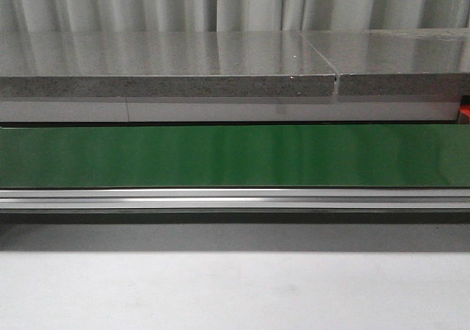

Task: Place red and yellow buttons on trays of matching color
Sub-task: 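Lower the yellow button into the yellow tray and open the right gripper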

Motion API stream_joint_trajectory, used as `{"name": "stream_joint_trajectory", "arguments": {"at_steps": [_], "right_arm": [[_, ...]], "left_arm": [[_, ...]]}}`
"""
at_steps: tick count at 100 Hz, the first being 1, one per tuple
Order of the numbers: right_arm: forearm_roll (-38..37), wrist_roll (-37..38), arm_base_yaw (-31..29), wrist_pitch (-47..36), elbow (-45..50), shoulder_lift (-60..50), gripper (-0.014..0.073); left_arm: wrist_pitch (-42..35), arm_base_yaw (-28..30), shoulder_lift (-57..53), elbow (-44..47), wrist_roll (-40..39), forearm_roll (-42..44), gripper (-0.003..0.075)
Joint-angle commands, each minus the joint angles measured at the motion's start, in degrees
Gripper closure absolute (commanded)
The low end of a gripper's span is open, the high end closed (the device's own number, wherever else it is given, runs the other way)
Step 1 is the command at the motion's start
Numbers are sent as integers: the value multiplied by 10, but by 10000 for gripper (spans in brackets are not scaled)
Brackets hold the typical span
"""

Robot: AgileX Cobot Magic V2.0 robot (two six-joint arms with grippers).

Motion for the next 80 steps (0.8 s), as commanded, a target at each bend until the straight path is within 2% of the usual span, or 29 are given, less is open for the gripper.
{"name": "stream_joint_trajectory", "arguments": {"at_steps": [1,16,44,80], "right_arm": [[12,17,-33,-64,-6,-15,496],[12,23,-72,-116,13,5,496],[12,23,-91,-175,22,91,496],[13,23,-109,-194,22,196,496]], "left_arm": [[-39,-4,5,-13,1,-2,739],[-39,-4,5,-13,1,-2,739],[-39,-4,5,-13,1,-2,739],[-39,-4,5,-13,1,-2,739]]}}
